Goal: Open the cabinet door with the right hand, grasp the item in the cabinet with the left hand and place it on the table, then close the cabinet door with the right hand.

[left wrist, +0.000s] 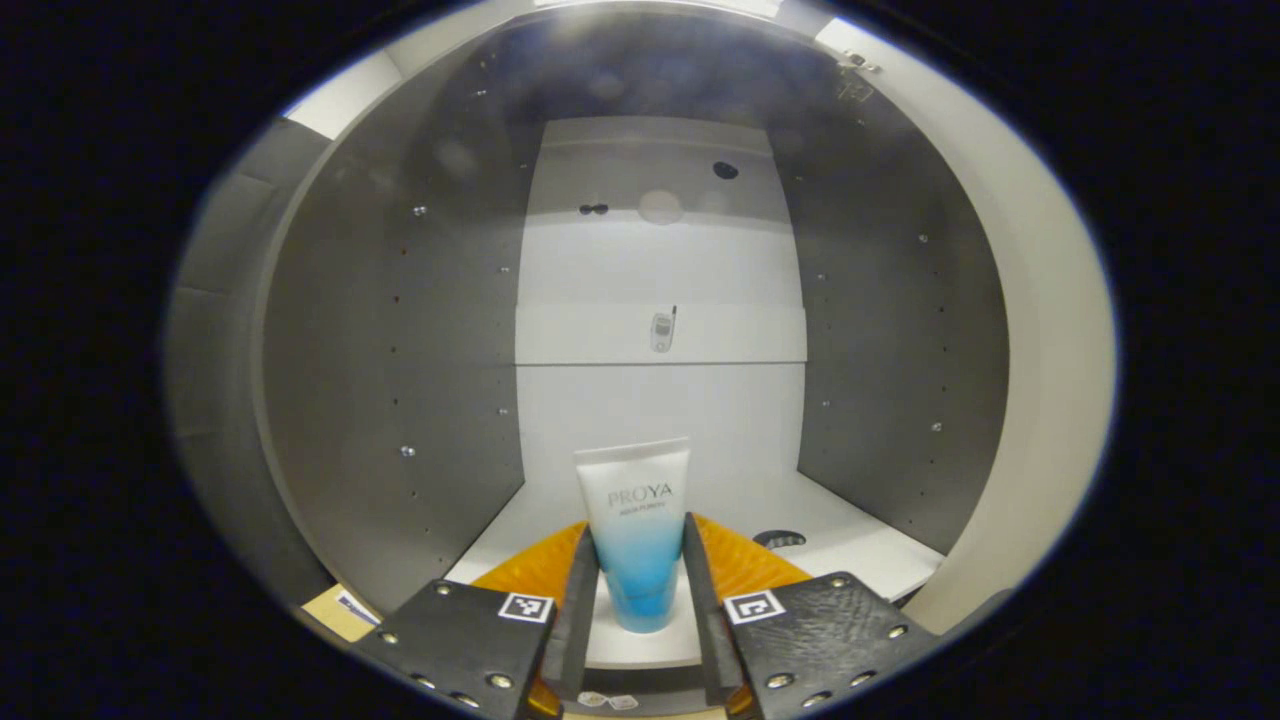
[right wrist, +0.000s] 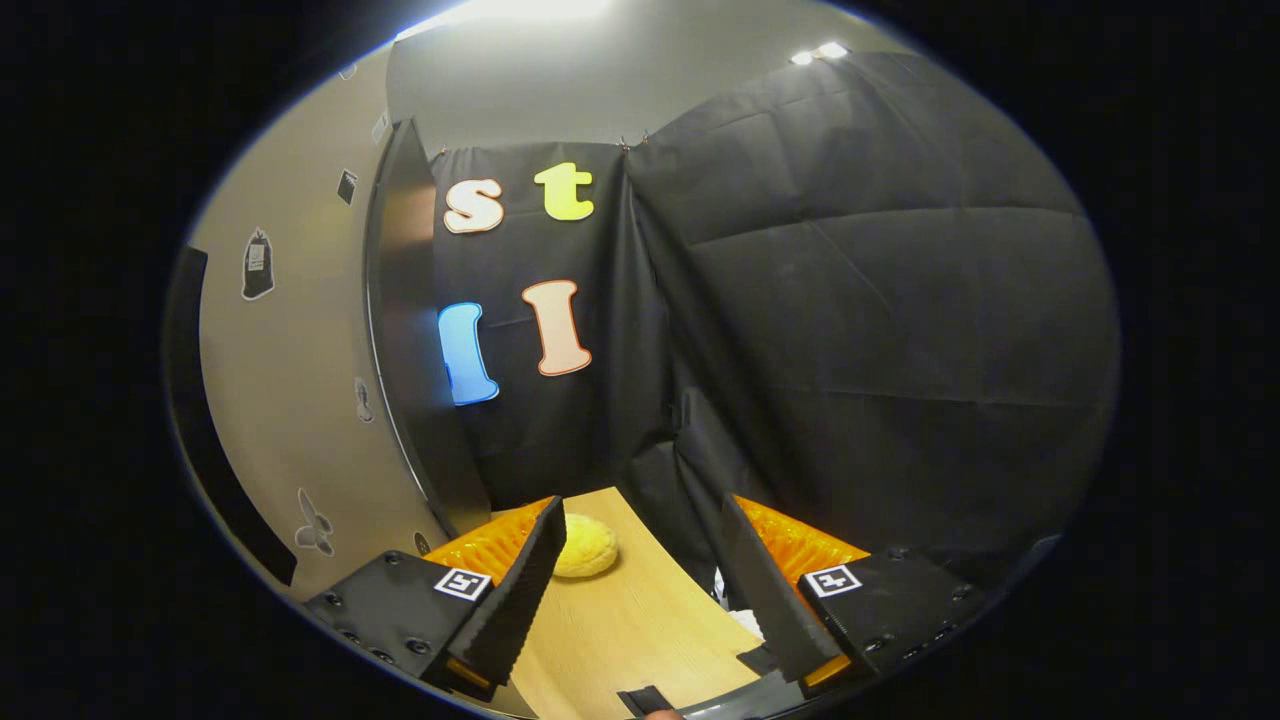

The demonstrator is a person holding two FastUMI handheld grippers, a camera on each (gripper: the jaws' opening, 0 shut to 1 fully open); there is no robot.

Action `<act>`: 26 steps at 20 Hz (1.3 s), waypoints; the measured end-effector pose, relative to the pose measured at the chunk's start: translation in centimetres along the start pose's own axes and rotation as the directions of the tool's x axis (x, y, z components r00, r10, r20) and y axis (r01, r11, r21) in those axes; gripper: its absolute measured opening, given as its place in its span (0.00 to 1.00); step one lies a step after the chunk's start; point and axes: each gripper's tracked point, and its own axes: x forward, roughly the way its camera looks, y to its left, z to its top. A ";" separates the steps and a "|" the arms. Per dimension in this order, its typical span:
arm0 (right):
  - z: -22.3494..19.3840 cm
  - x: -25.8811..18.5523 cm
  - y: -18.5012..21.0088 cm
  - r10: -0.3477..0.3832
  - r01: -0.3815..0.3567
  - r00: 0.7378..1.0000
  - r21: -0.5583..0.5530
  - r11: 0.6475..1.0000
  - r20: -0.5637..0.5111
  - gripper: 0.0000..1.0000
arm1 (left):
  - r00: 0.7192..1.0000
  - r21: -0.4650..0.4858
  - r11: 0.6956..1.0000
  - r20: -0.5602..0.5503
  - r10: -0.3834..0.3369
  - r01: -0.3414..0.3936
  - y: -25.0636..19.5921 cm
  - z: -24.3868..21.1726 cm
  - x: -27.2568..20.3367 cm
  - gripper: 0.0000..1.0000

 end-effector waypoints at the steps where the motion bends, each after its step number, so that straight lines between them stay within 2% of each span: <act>1: 0.1 0.0 0.0 0.006 -0.006 1.000 0.000 1.000 0.001 0.98 | 1.000 -0.013 1.000 0.003 -0.011 0.011 -0.1 0.1 -0.2 0.46; 7: 0.4 0.4 0.4 0.066 -0.066 0.998 -0.007 0.998 -0.003 0.98 | 0.998 0.011 1.000 0.067 0.004 -0.005 0.3 2.1 -3.9 0.46; 13: 0.1 0.5 1.0 0.156 -0.157 0.987 -0.030 0.987 -0.020 0.98 | 0.994 0.015 0.999 0.095 0.047 -0.049 1.8 2.0 -9.6 0.45; 17: -0.6 0.6 1.1 0.209 -0.210 0.977 -0.030 0.977 -0.043 0.98 | 0.993 0.028 0.996 0.085 0.081 -0.084 2.7 0.8 -12.6 0.45; 18: -0.8 0.6 1.1 0.221 -0.222 0.974 -0.029 0.975 -0.047 0.93 | 0.992 0.031 0.995 0.083 0.092 -0.094 2.9 0.5 -13.3 0.45; 19: -1.0 0.6 1.2 0.231 -0.233 0.972 -0.032 0.972 -0.051 0.98 | 0.992 0.035 0.994 0.081 0.098 -0.101 3.0 0.0 -14.0 0.45; 26: -2.2 1.0 1.0 0.270 -0.273 0.960 -0.037 0.961 -0.074 0.98 | 0.990 0.053 0.992 0.084 0.113 -0.118 2.8 -3.4 -18.1 0.45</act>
